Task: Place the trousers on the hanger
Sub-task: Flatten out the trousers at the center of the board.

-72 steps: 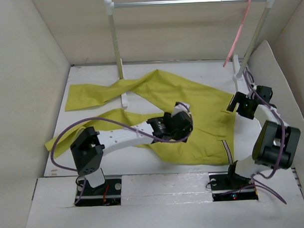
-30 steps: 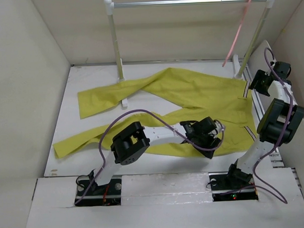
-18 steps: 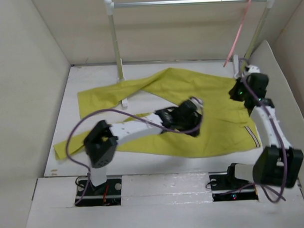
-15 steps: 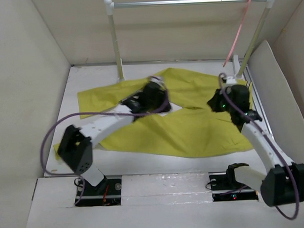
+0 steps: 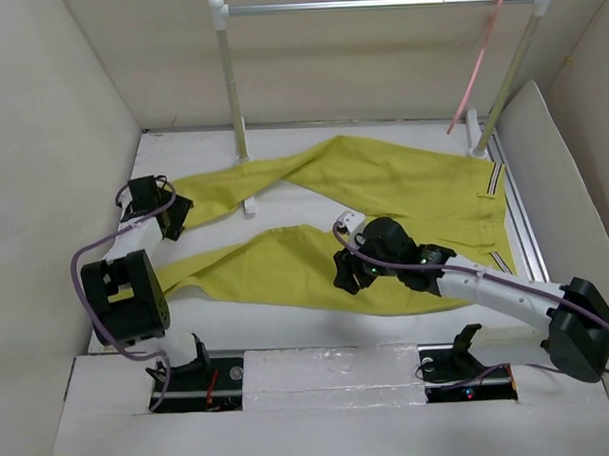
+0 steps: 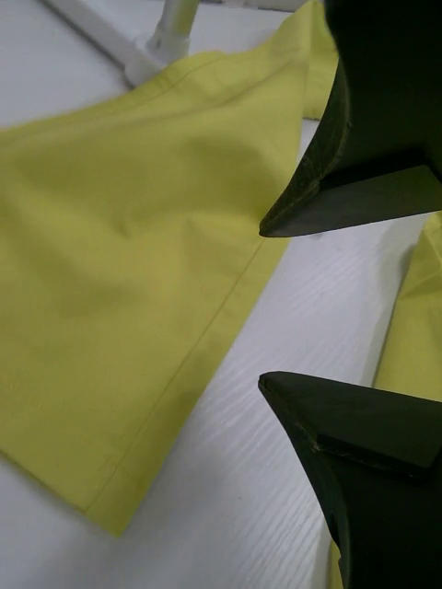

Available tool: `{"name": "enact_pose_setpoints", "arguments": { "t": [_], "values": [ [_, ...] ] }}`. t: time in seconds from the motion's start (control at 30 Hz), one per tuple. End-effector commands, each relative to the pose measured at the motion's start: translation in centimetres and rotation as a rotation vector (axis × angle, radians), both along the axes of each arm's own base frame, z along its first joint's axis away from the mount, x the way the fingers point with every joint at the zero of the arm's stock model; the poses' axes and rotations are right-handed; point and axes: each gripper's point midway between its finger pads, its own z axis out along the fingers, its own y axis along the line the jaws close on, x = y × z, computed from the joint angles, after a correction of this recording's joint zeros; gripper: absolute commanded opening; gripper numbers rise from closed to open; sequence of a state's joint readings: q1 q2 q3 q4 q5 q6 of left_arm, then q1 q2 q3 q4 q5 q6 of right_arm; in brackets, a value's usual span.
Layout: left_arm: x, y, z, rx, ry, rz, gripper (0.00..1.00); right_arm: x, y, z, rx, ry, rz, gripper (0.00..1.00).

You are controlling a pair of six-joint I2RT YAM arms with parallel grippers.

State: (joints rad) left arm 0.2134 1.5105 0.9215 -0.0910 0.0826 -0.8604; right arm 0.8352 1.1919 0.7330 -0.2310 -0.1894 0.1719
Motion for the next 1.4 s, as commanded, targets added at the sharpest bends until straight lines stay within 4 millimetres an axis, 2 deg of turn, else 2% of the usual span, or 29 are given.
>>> {"name": "enact_pose_setpoints", "arguments": {
  "t": [0.0,0.07,0.1,0.2,0.33,0.4,0.43,0.47,0.5,0.53,0.57,0.63,0.67,0.73,0.77,0.8,0.87,0.9,1.0,1.13,1.17,1.2,1.23,1.27,1.3,1.33,1.37],
  "values": [
    [0.7,0.3,-1.8,-0.079,0.041,0.017,0.56,1.0,1.5,2.1,0.006,-0.077,0.015,0.58],
    [0.7,0.4,-3.0,-0.089,0.078,0.028,0.57,1.2,1.2,2.1,-0.016,-0.085,0.004,0.61],
    [0.8,0.2,-4.3,-0.108,0.093,0.030,0.57,1.2,0.6,2.0,-0.040,-0.086,-0.006,0.62],
    [0.9,-0.2,-5.1,-0.144,0.105,0.038,0.57,1.4,-0.1,1.9,-0.055,-0.089,-0.022,0.64],
    [2.1,0.7,-5.4,-0.126,0.082,0.081,0.57,1.5,-0.6,1.8,-0.067,-0.082,-0.036,0.64],
    [2.6,1.2,-6.2,-0.114,0.100,0.100,0.51,1.7,-1.3,1.5,-0.096,-0.080,-0.069,0.64],
    [3.0,1.5,-6.3,-0.110,0.094,0.108,0.44,1.8,-1.5,1.3,-0.106,-0.080,-0.086,0.65],
    [3.1,1.5,-6.6,-0.114,0.101,0.114,0.23,2.1,-2.3,0.9,-0.125,-0.078,-0.113,0.66],
    [3.1,1.5,-6.9,-0.116,0.109,0.115,0.12,2.1,-2.2,0.9,-0.121,-0.081,-0.113,0.68],
    [3.5,1.7,-6.6,-0.104,0.100,0.112,0.01,2.7,-3.0,0.4,-0.132,-0.071,-0.137,0.68],
    [3.9,1.9,-6.2,-0.099,0.088,0.110,0.00,2.5,-3.0,0.0,-0.141,-0.060,-0.127,0.70],
    [5.4,2.7,-3.0,-0.048,0.015,0.097,0.00,2.9,-2.2,-0.1,-0.122,-0.069,-0.092,0.73],
    [5.7,3.2,-1.7,-0.001,-0.004,0.078,0.00,2.5,-1.5,-1.2,-0.147,-0.052,-0.046,0.76],
    [6.4,4.2,3.2,0.075,-0.083,0.077,0.00,1.8,-0.3,-2.3,-0.179,-0.038,0.048,0.77],
    [6.5,4.4,4.9,0.111,-0.108,0.054,0.00,1.2,1.1,-2.2,-0.186,-0.042,0.099,0.78],
    [6.4,4.9,7.4,0.153,-0.152,0.069,0.00,0.9,1.4,-4.0,-0.239,-0.014,0.123,0.78],
    [6.1,5.1,10.4,0.189,-0.200,0.061,0.00,0.0,3.3,-4.4,-0.274,-0.049,0.198,0.78],
    [5.7,5.1,12.3,0.210,-0.235,0.055,0.00,-0.1,3.7,-5.2,-0.305,-0.053,0.213,0.78],
    [4.7,5.1,15.2,0.244,-0.272,0.051,0.00,-0.8,5.9,-5.4,-0.289,-0.079,0.267,0.78],
    [3.9,5.0,18.1,0.291,-0.311,0.054,0.00,-1.2,6.0,-8.6,-0.369,-0.041,0.287,0.70],
    [3.8,5.2,18.6,0.302,-0.312,0.054,0.00,-1.2,5.7,-9.0,-0.385,-0.036,0.286,0.54],
    [3.9,5.4,19.1,0.318,-0.313,0.059,0.00,-1.8,5.5,-9.4,-0.398,-0.028,0.301,0.47],
    [4.0,6.1,20.5,0.357,-0.322,0.077,0.00,-2.7,5.1,-10.0,-0.410,-0.012,0.321,0.40],
    [4.4,6.1,21.0,0.375,-0.326,0.072,0.00,-3.4,5.0,-9.8,-0.401,-0.009,0.342,0.26],
    [5.2,6.5,20.2,0.388,-0.299,0.072,0.00,-4.5,4.8,-9.9,-0.392,0.014,0.373,0.23],
    [5.6,7.5,21.0,0.420,-0.294,0.107,0.00,-5.8,4.2,-10.3,-0.407,0.030,0.398,0.21],
    [6.1,8.0,20.6,0.444,-0.273,0.109,0.00,-6.5,4.1,-9.5,-0.391,0.025,0.409,0.20]
  ]
}}
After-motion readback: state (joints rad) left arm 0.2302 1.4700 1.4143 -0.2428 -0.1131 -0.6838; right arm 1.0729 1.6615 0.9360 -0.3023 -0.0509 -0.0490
